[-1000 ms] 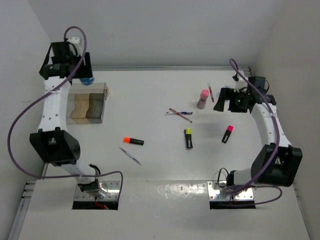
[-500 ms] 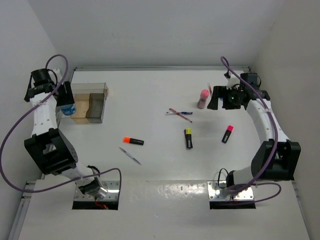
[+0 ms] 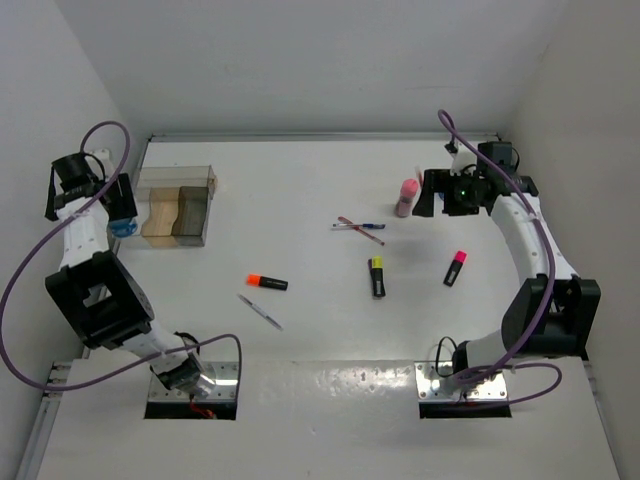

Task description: Sort the stationery into containers

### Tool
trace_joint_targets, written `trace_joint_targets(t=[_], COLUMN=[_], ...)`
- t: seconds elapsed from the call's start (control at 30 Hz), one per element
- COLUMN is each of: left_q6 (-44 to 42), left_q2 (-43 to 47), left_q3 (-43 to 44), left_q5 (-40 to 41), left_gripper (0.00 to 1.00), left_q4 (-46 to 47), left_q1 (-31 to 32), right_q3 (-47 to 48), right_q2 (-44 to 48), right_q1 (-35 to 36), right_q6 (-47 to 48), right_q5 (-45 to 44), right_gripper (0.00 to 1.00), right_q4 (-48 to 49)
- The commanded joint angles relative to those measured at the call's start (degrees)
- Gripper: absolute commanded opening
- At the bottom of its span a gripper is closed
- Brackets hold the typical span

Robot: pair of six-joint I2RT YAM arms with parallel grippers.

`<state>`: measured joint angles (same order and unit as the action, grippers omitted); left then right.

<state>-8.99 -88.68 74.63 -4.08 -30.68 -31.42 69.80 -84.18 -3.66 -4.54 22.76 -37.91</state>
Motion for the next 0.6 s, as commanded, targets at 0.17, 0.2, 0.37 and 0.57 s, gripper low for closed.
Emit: trace_joint_targets(t=[0.17, 0.2, 0.37, 0.57], left_q6=[-1.64, -1.55, -0.67, -0.24], left_q2=[-3.51, -3.86, -6.49, -8.08], left_q3=[0.43, 0.52, 1.31, 2.10], left_q5=[-1.81, -2.07, -3.30, -2.87], left_gripper=[0.00, 0.00, 0.00, 0.00], left_q4=[10.19, 10.63, 12.39, 13.19], left_q1=[-1.98, -1.81, -1.63, -0.49], right_q3=[1.22, 1.22, 1.13, 0.86], right_q2=[0.25, 0.25, -0.02, 0.07], right_q1=[0.32, 0.32, 0.32, 0.32], right_q6=[0.41, 0.40, 0.40, 0.84], right_q5=[0.70, 0.70, 0.70, 0.62], right_gripper=[0.99, 0.99, 0.99, 0.99], right_q4=[0.03, 0.12, 0.12, -0.32])
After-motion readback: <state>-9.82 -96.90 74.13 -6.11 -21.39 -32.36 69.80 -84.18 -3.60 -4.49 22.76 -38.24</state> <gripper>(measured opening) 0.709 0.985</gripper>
